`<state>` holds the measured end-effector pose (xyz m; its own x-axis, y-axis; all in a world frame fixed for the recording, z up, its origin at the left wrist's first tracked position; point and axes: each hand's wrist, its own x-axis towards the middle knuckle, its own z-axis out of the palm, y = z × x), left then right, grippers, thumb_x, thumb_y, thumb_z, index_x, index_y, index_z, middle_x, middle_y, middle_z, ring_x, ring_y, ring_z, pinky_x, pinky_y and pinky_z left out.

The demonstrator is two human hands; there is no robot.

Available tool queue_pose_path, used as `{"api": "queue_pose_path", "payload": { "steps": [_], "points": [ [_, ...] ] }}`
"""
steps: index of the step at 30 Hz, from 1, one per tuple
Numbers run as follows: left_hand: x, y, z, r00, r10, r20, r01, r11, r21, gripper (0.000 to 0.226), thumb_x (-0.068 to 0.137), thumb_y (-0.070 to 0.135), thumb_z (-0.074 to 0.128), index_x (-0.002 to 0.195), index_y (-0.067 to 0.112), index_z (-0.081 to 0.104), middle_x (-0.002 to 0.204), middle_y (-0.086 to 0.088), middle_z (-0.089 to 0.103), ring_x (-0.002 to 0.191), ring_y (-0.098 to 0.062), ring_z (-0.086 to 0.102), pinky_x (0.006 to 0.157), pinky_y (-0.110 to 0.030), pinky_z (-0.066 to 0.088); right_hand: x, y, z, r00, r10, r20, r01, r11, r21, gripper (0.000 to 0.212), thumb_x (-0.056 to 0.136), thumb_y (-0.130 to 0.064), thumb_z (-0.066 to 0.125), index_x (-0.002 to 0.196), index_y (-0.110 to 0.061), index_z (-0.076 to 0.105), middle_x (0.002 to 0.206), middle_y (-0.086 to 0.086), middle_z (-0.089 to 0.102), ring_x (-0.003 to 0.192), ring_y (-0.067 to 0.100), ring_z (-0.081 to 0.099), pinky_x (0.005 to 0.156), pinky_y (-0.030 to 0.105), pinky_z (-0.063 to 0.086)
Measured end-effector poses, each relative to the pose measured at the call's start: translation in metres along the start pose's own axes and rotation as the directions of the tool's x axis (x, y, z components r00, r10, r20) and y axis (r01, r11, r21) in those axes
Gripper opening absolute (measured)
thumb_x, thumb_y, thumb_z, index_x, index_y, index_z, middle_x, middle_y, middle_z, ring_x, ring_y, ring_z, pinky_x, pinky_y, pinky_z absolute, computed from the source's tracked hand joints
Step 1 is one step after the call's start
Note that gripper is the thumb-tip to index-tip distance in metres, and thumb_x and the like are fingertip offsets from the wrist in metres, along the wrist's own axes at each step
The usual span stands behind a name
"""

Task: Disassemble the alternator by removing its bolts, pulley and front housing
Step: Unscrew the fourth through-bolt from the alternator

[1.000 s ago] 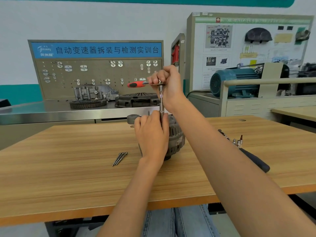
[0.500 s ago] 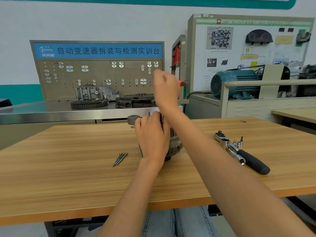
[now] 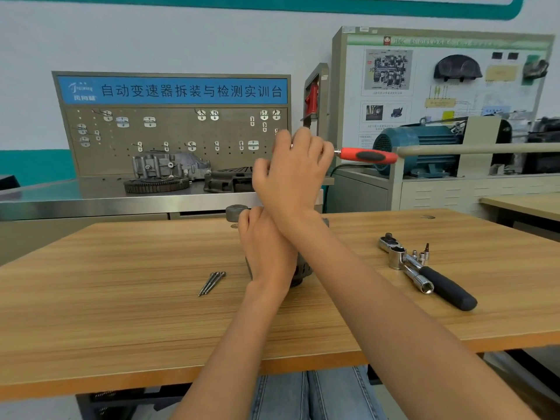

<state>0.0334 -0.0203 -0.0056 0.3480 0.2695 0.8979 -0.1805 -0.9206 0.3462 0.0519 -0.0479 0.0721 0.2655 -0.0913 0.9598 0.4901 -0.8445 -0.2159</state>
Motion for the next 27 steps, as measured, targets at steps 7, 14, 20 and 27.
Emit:
{"api": "queue_pose_path", "payload": {
  "steps": [7, 14, 20, 27],
  "points": [
    [0.001, 0.004, 0.002, 0.999, -0.031, -0.015, 0.030, 0.998, -0.051, 0.022, 0.091, 0.030, 0.043, 0.072, 0.020, 0.045, 0.063, 0.009, 0.040, 0.067, -0.012, 0.036, 0.079, -0.027, 0.026, 0.030, 0.002, -0.009, 0.886, 0.229, 0.403, -0.462, 0.383, 0.800, 0.045, 0.092, -0.015, 0.041, 0.047, -0.018, 0.033, 0.048, -0.006, 0.034, 0.049, 0.010, 0.035, 0.067, 0.030, 0.037],
    [0.000, 0.004, 0.002, 0.999, -0.033, -0.009, 0.033, 0.999, -0.004, 0.032, 0.096, 0.031, 0.040, 0.078, 0.013, 0.059, 0.066, 0.006, 0.045, 0.070, -0.013, 0.038, 0.081, -0.029, 0.027, 0.042, 0.008, -0.008, 0.725, 0.195, 0.661, -0.644, -0.149, 0.750, 0.053, 0.096, -0.016, 0.031, 0.044, -0.014, 0.040, 0.045, 0.000, 0.044, 0.053, 0.015, 0.047, 0.072, 0.030, 0.044],
    [-0.002, 0.003, -0.002, 0.999, 0.011, -0.051, -0.013, 0.999, -0.034, 0.019, 0.078, 0.003, 0.056, 0.059, 0.009, 0.053, 0.055, -0.006, 0.051, 0.063, -0.023, 0.049, 0.075, -0.028, 0.027, 0.000, 0.003, -0.002, 0.998, 0.064, 0.026, -0.065, 0.998, 0.012, 0.018, 0.078, -0.024, 0.047, 0.088, -0.011, 0.055, 0.090, 0.005, 0.051, 0.087, 0.023, 0.045, 0.092, 0.038, 0.031],
    [-0.001, 0.006, -0.001, 0.999, -0.035, -0.016, 0.034, 0.996, -0.078, 0.023, 0.087, 0.014, 0.055, 0.069, 0.020, 0.042, 0.061, 0.009, 0.037, 0.066, -0.015, 0.036, 0.075, -0.023, 0.022, 0.017, 0.006, -0.007, 0.986, 0.115, 0.123, -0.161, 0.856, 0.490, 0.029, 0.085, -0.023, 0.044, 0.057, -0.018, 0.038, 0.063, -0.007, 0.039, 0.069, 0.014, 0.038, 0.082, 0.033, 0.031]
  ]
}}
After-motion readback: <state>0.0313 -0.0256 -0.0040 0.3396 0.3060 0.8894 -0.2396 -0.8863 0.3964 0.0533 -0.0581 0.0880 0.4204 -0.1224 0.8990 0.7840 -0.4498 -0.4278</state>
